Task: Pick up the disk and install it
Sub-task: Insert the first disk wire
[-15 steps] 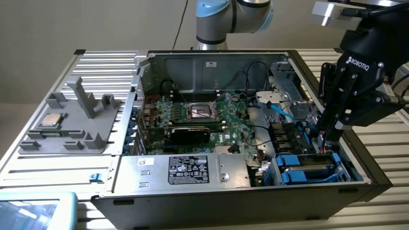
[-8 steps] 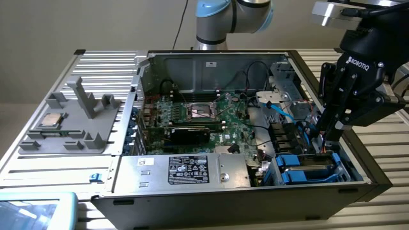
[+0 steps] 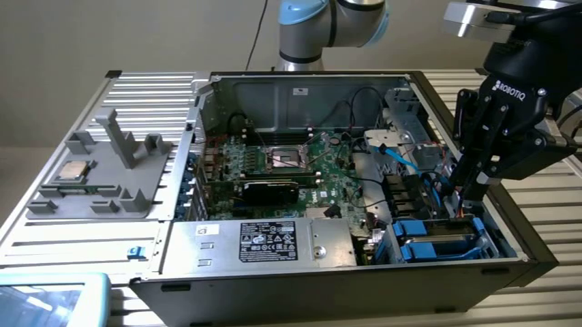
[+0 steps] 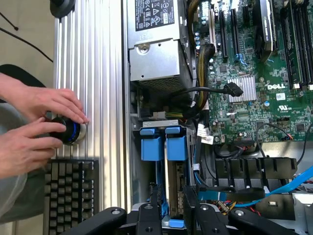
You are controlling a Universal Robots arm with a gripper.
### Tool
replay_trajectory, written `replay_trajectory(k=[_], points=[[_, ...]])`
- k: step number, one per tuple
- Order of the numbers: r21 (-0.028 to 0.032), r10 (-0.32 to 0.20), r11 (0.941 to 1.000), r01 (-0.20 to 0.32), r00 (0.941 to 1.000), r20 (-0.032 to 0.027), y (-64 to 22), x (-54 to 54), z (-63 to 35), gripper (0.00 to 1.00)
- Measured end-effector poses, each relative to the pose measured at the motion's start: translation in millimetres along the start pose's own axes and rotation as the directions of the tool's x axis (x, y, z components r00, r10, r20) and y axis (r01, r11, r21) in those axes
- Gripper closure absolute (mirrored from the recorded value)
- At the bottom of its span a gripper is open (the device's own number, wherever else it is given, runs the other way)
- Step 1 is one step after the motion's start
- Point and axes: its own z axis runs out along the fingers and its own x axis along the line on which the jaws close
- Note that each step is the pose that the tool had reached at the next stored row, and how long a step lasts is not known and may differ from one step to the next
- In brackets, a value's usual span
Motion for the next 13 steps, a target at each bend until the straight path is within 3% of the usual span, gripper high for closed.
replay_trajectory(k=[7,13], points=[[0.0006,0.0,1.0,0.0,1.0,-0.0005,3.8,-3.5,-0.5,0.69],[0.0018,0.0,1.0,0.0,1.0,-0.0004,10.2,-15.5,-3.0,0.69]])
